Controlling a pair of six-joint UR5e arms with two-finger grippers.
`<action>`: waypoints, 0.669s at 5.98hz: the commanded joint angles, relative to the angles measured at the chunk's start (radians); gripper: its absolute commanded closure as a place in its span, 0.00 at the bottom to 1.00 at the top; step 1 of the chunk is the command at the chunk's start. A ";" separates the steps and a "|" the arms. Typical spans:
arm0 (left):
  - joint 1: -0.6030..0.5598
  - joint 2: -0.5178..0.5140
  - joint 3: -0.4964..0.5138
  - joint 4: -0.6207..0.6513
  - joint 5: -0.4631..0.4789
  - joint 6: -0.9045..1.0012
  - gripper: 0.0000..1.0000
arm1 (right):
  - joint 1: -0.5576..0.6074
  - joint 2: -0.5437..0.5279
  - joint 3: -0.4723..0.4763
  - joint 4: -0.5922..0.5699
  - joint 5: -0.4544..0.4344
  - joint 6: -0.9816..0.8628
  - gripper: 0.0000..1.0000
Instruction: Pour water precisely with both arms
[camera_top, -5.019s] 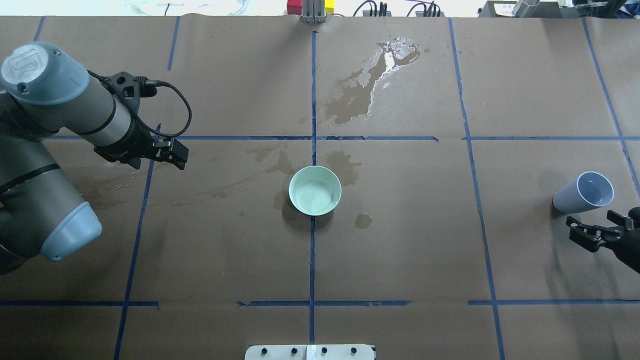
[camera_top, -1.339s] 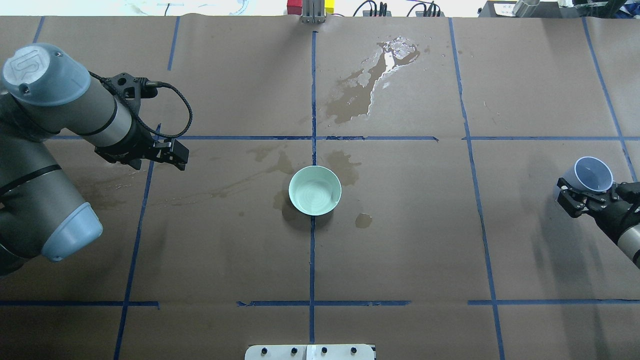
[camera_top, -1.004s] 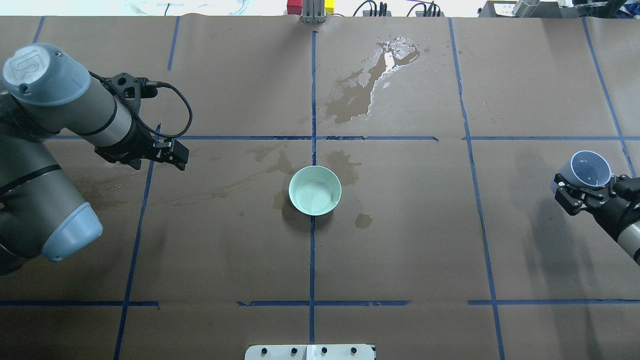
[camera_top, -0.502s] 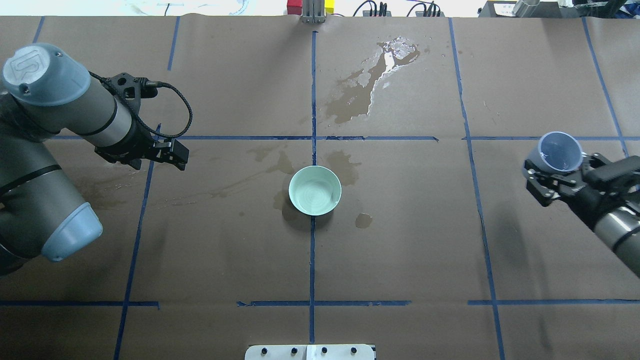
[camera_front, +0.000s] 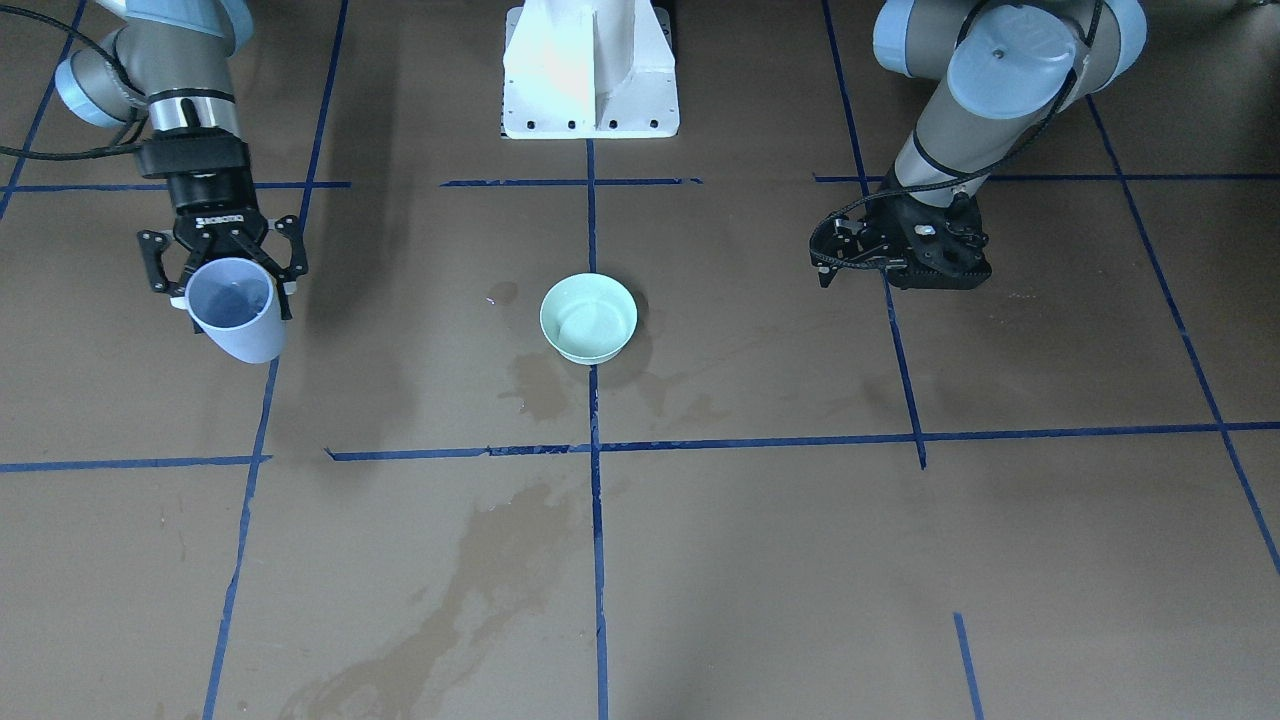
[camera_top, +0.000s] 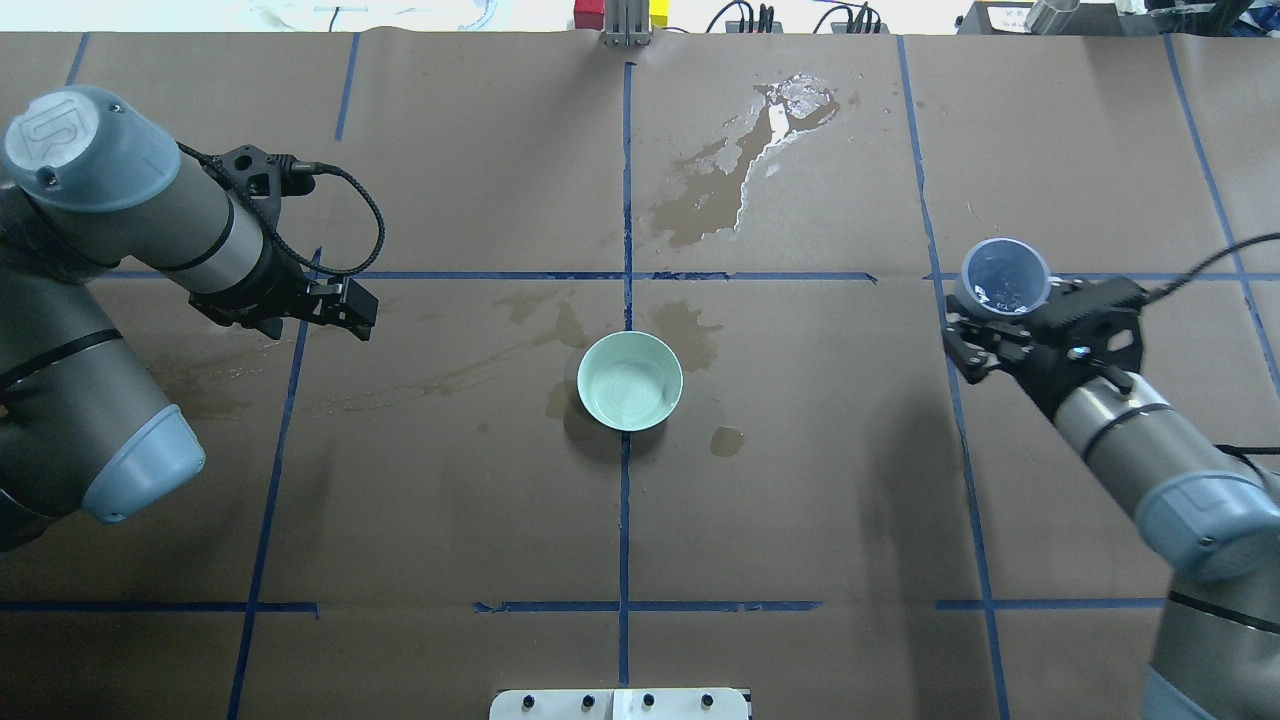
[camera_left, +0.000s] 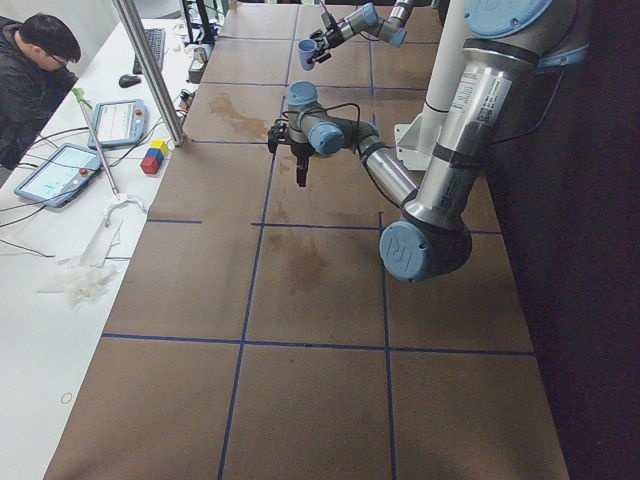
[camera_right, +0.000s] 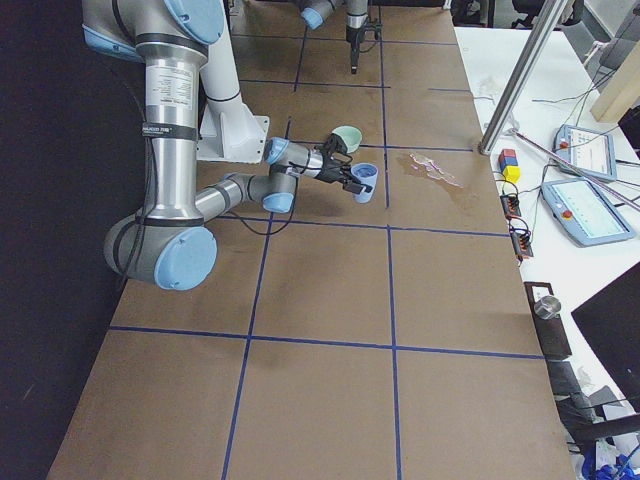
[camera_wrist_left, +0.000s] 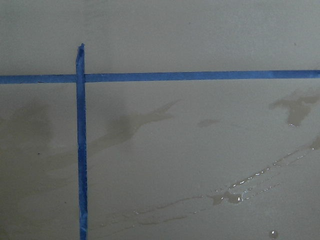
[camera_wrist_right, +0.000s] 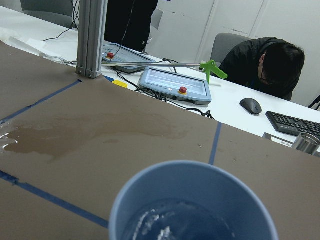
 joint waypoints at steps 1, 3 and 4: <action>0.002 -0.003 -0.001 0.000 -0.001 -0.009 0.00 | -0.004 0.182 -0.003 -0.244 -0.008 0.008 1.00; 0.003 -0.006 -0.001 0.000 0.000 -0.009 0.00 | -0.100 0.361 -0.004 -0.565 -0.166 0.007 1.00; 0.003 -0.006 0.001 0.000 0.000 -0.009 0.00 | -0.155 0.423 -0.006 -0.710 -0.245 0.003 1.00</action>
